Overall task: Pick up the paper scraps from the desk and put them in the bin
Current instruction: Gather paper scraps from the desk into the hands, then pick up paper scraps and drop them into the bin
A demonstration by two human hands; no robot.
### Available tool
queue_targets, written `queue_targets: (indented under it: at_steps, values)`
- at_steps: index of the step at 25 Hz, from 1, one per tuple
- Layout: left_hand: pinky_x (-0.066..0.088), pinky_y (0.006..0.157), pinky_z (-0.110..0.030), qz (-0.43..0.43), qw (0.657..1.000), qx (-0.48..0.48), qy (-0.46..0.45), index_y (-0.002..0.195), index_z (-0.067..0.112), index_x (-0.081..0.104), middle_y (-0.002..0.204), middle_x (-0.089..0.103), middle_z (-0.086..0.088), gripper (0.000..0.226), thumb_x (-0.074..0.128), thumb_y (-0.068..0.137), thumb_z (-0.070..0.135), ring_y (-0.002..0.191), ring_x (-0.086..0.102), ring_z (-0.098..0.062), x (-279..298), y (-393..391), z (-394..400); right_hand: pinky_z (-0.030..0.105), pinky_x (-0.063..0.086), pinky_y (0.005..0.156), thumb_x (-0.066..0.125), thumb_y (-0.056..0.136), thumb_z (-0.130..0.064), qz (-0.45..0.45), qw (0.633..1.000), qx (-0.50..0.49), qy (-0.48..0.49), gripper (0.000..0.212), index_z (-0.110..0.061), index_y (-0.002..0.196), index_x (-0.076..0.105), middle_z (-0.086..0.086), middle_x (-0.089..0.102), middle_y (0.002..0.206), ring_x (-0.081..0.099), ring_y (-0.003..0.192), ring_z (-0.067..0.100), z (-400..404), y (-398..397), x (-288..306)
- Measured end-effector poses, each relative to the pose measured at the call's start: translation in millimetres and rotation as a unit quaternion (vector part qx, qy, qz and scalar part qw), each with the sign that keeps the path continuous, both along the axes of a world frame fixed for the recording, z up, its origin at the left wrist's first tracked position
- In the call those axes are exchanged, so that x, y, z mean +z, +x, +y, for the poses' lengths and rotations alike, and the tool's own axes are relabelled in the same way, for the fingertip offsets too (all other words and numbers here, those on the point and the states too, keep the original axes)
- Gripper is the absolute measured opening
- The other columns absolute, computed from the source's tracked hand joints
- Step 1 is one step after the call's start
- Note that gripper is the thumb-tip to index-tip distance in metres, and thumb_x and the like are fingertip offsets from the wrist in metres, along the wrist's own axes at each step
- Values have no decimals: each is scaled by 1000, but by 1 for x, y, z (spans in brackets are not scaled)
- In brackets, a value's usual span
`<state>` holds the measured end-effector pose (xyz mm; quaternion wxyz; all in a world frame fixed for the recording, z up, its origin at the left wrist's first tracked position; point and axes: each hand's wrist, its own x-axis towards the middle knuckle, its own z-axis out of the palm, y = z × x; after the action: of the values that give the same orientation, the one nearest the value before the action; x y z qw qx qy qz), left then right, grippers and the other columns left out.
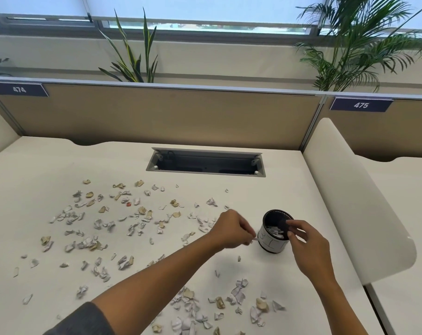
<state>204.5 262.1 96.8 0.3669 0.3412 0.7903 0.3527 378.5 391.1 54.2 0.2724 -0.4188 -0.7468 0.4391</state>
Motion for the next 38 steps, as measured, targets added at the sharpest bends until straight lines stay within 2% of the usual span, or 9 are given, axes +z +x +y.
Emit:
queue_targets:
  at_steps: [6, 12, 18, 21, 27, 30, 32, 35, 38]
  values:
    - [46, 51, -16, 70, 996, -40, 44, 90, 12, 79, 69, 66, 0, 14, 73, 78, 7, 62, 61, -12, 24, 18, 62, 7, 50, 72, 62, 94, -6, 31, 999, -27, 16, 25, -30, 98, 69, -14, 71, 104, 64, 96, -10, -11, 13, -1]
    - [54, 84, -27, 112, 991, -56, 44, 113, 9, 71, 111, 71, -10, 36, 71, 78, -1, 99, 67, -22, 7, 23, 72, 8, 48, 71, 61, 94, -4, 40, 999, -37, 2, 26, -28, 97, 71, -12, 71, 102, 63, 95, -10, -14, 21, -5]
    - [53, 81, -25, 129, 987, -40, 88, 106, 18, 72, 108, 71, 0, 24, 69, 83, 10, 93, 66, -13, -10, 15, 31, 8, 49, 70, 60, 94, -5, 51, 998, -37, -8, 29, -32, 95, 70, -13, 72, 99, 66, 96, -3, -17, 28, -7]
    - [49, 95, -32, 165, 982, -86, 6, 116, 22, 65, 122, 62, 1, 27, 63, 89, 16, 112, 56, -13, -38, 12, -8, 7, 51, 70, 55, 96, -3, 49, 998, -21, -17, 30, -29, 97, 70, -12, 71, 100, 70, 90, 1, -28, 32, -17]
    - [39, 106, -38, 231, 941, -227, -102, 143, 14, 40, 144, 37, -6, 46, 46, 99, 23, 131, 37, -24, -86, 33, -64, 25, 51, 86, 53, 99, -16, -146, 982, 111, -49, 21, -28, 112, 63, -12, 60, 118, 59, 108, 8, -58, 45, -50]
    - [39, 104, -42, 268, 921, -265, -98, 143, 15, 37, 144, 31, -6, 60, 53, 93, 46, 130, 33, -26, -90, 42, -78, 25, 43, 92, 57, 98, -31, -253, 957, 142, -3, 26, -24, 123, 58, -4, 52, 126, 54, 114, 15, -72, 52, -59]
    - [41, 103, -40, 222, 929, -281, -94, 144, 21, 33, 143, 27, -2, 79, 64, 81, 59, 130, 30, -22, -89, 46, -84, 23, 41, 89, 60, 94, -46, -273, 950, 153, 9, 37, -26, 125, 56, -6, 45, 127, 51, 113, 13, -84, 55, -60]
    - [47, 98, -38, 197, 928, -299, -100, 150, 27, 21, 141, 23, -1, 104, 80, 68, 51, 127, 33, -18, -90, 49, -88, 18, 41, 83, 67, 80, -63, -266, 944, 196, 18, 57, -33, 125, 51, -10, 39, 123, 49, 107, 7, -107, 56, -61]
    - [49, 93, -34, 183, 935, -288, -92, 150, 26, 25, 136, 26, -2, 99, 82, 70, 38, 115, 49, -20, -90, 48, -87, 19, 48, 81, 72, 77, -60, -268, 935, 231, 39, 59, -34, 125, 48, -11, 36, 120, 53, 102, 8, -121, 52, -64]
